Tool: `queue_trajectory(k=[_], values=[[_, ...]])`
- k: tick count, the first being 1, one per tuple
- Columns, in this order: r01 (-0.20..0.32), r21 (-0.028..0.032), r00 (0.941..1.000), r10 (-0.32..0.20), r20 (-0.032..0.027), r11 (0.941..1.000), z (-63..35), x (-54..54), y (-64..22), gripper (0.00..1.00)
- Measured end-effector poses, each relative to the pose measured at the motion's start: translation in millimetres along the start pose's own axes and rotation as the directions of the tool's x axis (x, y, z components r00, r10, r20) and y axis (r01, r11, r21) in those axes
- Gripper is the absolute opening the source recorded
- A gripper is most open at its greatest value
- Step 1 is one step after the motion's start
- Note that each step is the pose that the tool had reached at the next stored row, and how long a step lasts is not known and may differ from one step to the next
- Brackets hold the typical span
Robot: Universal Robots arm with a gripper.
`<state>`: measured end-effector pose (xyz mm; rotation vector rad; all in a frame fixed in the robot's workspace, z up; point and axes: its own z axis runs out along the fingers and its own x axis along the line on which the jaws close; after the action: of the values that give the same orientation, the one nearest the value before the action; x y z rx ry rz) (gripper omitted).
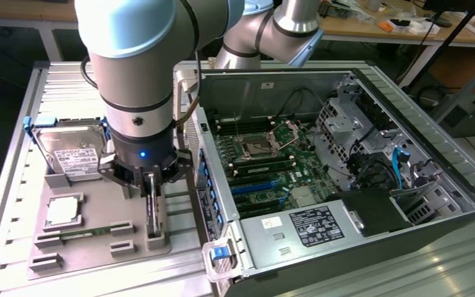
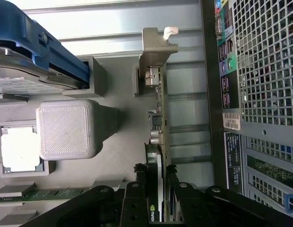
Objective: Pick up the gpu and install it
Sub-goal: 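Pick up the gpu and move the gpu toward the slot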
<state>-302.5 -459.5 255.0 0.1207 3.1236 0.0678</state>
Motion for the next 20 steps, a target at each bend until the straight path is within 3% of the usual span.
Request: queue_trajectory(k=[20], values=[[0.0,0.0001,1.0,0.0,-0.0001,1.0,-7.9,-0.1,0.3,0.27]])
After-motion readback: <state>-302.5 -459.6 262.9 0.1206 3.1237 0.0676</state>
